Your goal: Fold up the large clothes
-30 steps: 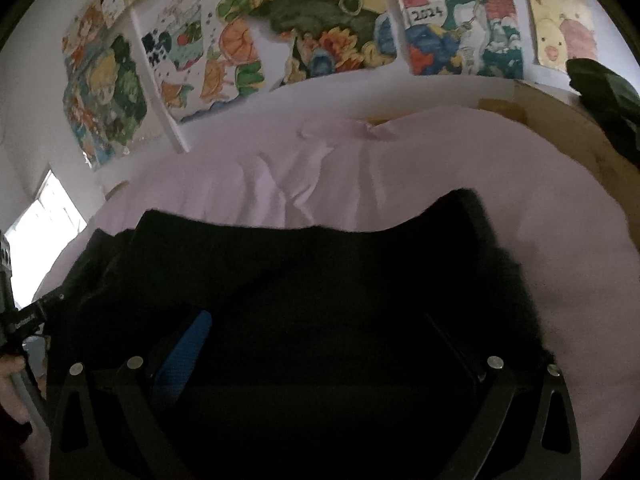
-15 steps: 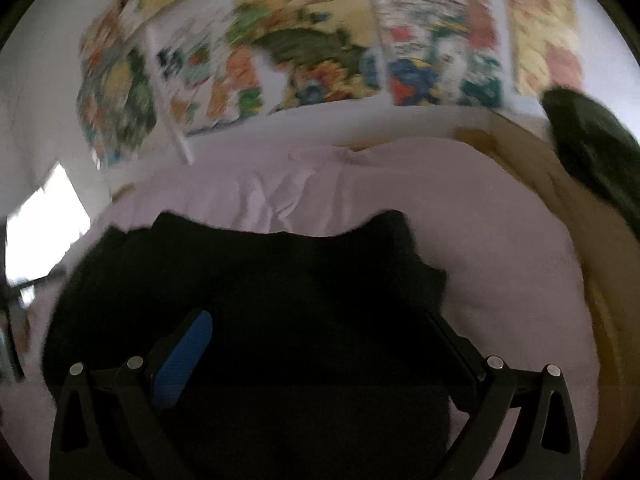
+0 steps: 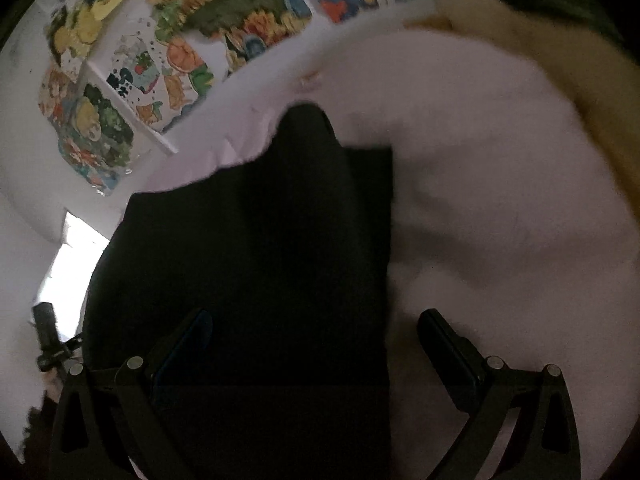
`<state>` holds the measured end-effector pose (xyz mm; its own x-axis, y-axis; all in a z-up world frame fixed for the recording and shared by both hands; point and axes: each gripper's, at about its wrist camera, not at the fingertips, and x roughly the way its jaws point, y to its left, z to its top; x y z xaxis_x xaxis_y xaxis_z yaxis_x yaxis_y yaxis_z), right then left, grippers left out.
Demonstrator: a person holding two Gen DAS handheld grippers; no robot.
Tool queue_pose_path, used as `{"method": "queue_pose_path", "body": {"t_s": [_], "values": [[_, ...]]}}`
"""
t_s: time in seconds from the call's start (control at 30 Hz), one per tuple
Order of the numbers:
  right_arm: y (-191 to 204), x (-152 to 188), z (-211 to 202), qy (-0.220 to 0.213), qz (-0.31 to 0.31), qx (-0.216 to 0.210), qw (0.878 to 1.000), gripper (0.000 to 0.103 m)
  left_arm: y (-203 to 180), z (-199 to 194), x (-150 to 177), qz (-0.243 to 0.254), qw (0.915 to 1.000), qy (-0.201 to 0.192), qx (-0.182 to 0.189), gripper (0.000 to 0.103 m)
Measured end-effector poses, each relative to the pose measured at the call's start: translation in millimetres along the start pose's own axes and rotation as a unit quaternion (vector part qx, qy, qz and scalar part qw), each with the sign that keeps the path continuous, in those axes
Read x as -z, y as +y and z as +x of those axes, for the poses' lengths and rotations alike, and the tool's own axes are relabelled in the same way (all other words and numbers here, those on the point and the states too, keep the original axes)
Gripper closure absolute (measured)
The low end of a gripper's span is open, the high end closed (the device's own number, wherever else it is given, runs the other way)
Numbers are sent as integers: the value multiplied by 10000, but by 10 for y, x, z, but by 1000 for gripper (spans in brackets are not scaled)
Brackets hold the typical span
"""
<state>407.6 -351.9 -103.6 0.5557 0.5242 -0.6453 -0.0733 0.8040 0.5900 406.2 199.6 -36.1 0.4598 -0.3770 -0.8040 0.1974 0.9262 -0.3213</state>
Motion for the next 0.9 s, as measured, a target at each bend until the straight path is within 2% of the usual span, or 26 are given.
{"method": "queue_pose_path", "body": {"t_s": [0.07,0.43,0.9], "values": [[-39,11,37,156,20,-181,9997,0,57,8,-27,-146,9998,76,147,1],[-155,38,249,596,140,-474,9970,0,271,132,-166,-558,9943,398,812,1],[-213,67,349,701,306,-761,9942,0,247,271,-148,-533,9931,568,871,1]]}}
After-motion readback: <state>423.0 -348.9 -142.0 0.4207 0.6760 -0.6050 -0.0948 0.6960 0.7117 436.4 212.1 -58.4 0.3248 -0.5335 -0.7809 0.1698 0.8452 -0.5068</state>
